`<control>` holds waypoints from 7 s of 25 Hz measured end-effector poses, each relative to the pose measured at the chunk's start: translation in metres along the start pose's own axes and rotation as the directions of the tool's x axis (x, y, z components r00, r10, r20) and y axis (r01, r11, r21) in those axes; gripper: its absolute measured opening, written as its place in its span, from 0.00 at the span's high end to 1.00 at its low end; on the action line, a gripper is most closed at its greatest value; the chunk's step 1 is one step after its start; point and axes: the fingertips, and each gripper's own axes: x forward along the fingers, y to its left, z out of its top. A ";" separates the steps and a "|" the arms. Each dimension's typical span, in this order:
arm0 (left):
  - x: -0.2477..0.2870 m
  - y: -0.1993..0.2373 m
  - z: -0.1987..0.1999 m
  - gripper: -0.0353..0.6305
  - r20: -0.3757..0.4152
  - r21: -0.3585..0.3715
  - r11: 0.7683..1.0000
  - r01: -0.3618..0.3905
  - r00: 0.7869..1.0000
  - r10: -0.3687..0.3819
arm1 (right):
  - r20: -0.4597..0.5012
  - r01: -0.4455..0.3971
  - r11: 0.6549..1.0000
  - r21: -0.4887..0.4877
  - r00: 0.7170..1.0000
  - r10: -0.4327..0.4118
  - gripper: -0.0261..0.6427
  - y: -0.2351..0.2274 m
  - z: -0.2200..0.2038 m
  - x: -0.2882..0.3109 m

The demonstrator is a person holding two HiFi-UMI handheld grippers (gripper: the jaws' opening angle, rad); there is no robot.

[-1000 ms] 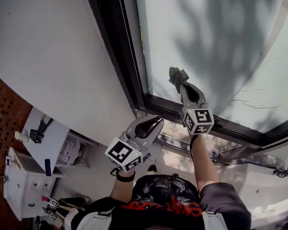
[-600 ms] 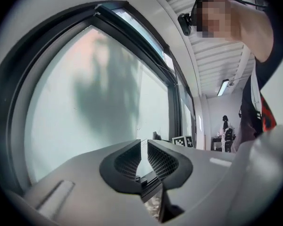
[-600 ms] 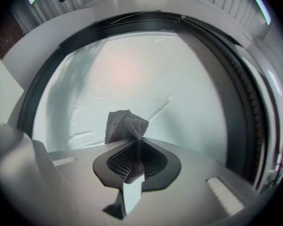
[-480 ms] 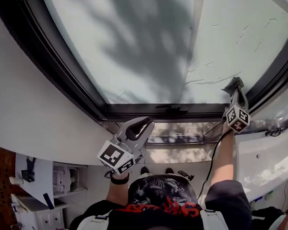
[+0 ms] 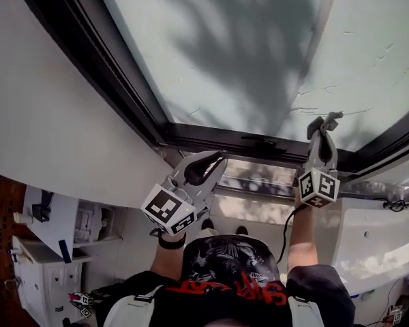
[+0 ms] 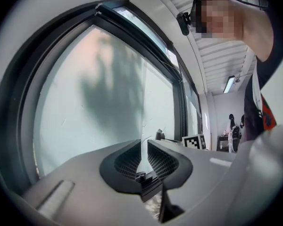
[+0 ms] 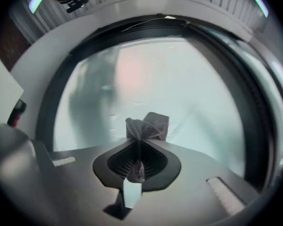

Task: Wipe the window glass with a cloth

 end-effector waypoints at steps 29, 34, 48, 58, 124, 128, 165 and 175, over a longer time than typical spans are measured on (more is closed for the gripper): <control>0.046 -0.040 -0.007 0.90 -0.045 -0.011 0.979 0.204 0.978 -0.205 | -0.183 0.423 0.888 -0.182 0.872 -0.453 0.92 -0.232 -0.035 -0.038; 0.040 -0.038 -0.010 0.90 -0.047 0.002 0.988 0.157 0.987 -0.157 | -0.115 0.440 0.893 -0.091 0.886 -0.448 0.92 -0.219 -0.020 -0.048; -0.111 0.060 0.005 0.90 -0.004 -0.002 0.970 -0.245 0.970 0.245 | -0.145 -0.684 0.729 0.040 0.718 0.681 0.92 0.398 -0.102 0.053; -0.073 0.050 -0.004 0.90 -0.017 -0.020 0.991 -0.131 0.991 0.131 | -0.235 -0.314 0.947 0.059 0.918 0.319 0.92 0.184 -0.108 0.067; -0.115 0.093 0.005 0.90 0.030 -0.016 0.942 -0.335 0.941 0.336 | -0.143 -0.663 0.749 0.004 0.741 0.657 0.92 0.388 -0.040 0.050; -0.117 0.097 0.001 0.90 0.030 -0.027 0.948 -0.317 0.948 0.318 | -0.159 -0.558 0.830 0.001 0.819 0.551 0.92 0.336 -0.031 0.086; -0.070 0.079 -0.010 0.90 0.032 -0.063 0.986 -0.153 0.987 0.155 | -0.028 -0.389 0.917 0.091 0.919 0.393 0.92 0.206 0.060 0.091; 0.028 0.012 -0.015 0.90 0.009 -0.040 0.992 0.116 0.993 -0.116 | -0.107 0.471 0.879 0.076 0.880 -0.462 0.92 -0.220 0.056 -0.048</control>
